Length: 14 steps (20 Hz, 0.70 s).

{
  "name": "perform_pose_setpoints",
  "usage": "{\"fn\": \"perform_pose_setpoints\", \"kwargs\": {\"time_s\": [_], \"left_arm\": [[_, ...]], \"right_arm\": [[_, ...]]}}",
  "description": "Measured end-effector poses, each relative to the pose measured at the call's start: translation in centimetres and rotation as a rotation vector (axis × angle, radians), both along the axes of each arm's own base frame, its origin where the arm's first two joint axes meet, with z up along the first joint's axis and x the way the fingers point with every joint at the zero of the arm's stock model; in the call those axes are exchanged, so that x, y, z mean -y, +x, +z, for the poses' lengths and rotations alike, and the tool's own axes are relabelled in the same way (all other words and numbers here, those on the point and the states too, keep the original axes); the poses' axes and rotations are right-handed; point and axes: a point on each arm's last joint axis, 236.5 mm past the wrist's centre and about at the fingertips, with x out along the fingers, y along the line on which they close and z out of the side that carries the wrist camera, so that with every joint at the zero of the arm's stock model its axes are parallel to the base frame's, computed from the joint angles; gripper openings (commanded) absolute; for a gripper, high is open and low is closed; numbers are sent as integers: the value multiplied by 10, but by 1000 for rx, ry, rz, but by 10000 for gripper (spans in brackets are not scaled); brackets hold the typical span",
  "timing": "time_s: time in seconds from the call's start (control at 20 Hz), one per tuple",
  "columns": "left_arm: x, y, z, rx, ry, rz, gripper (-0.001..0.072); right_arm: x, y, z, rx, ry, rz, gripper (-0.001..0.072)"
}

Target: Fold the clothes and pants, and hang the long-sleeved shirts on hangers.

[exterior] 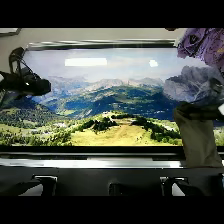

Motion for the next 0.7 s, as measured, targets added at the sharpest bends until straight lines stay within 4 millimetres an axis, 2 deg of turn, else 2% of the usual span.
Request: {"fn": "perform_pose_setpoints", "kwargs": {"time_s": [0.15,0.3,0.45,0.7], "left_arm": [[7,-12,-3,38,17,-25,16],[7,-16,1,73,28,-29,19],[7,-18,1,81,34,-33,19],[7,-19,0,81,38,-36,19]], "right_arm": [[-52,-1,0,30,-98,211,26],[-89,0,3,86,-174,341,26],[-107,3,7,130,-203,393,27],[-116,5,10,158,-216,415,27]]}}
